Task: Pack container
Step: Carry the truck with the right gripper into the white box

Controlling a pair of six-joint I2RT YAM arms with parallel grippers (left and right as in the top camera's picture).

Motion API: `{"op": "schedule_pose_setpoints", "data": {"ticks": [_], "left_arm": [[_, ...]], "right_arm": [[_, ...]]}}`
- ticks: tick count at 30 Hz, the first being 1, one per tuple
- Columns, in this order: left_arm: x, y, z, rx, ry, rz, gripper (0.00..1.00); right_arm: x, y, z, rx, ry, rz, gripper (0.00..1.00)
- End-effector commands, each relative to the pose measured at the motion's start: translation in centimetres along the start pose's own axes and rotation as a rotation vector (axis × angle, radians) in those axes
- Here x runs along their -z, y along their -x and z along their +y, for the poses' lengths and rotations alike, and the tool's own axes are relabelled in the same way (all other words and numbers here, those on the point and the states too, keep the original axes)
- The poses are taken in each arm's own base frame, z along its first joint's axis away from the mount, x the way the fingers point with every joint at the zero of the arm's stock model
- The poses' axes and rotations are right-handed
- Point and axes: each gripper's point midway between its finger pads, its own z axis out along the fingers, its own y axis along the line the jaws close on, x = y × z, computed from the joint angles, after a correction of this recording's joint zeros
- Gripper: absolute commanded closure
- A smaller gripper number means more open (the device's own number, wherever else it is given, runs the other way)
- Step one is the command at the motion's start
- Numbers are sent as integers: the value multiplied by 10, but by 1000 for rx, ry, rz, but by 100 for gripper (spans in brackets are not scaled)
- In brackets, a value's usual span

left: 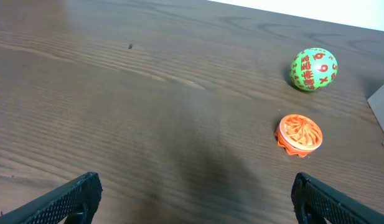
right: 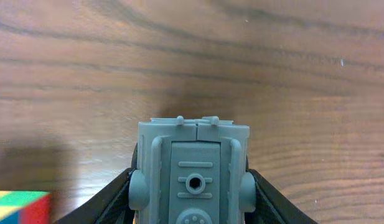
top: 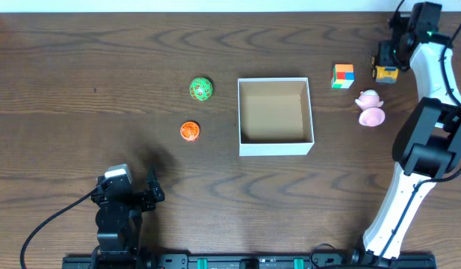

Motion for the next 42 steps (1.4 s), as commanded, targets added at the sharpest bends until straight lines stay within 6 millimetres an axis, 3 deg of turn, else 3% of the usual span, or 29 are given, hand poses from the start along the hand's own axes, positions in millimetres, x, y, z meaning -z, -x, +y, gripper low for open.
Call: {"op": "schedule_pose_setpoints", "data": {"ticks": [1,6,10,19,25,34,42], "left_arm": [[-3,-7,2,5,8,12,2],[-3,-7,2,5,8,12,2],[-3,-7,2,5,7,12,2],[-3,-7,2,5,8,12,2],[-3,-7,2,5,7,12,2],[-3,-7,2,5,7,12,2],[-3,-7,2,5,8,12,2]], "right_arm": [[17,28,16,18,13,-58,58],[44,49,32,44,28,-80,59],[72,61,56,82,51,-79,60],[140,66,144,217,138,-61,59],[165,46,212,332,206,-17,59],[190,-6,305,515,297,80,58],[209,-45,352,670,344,138,57]]}}
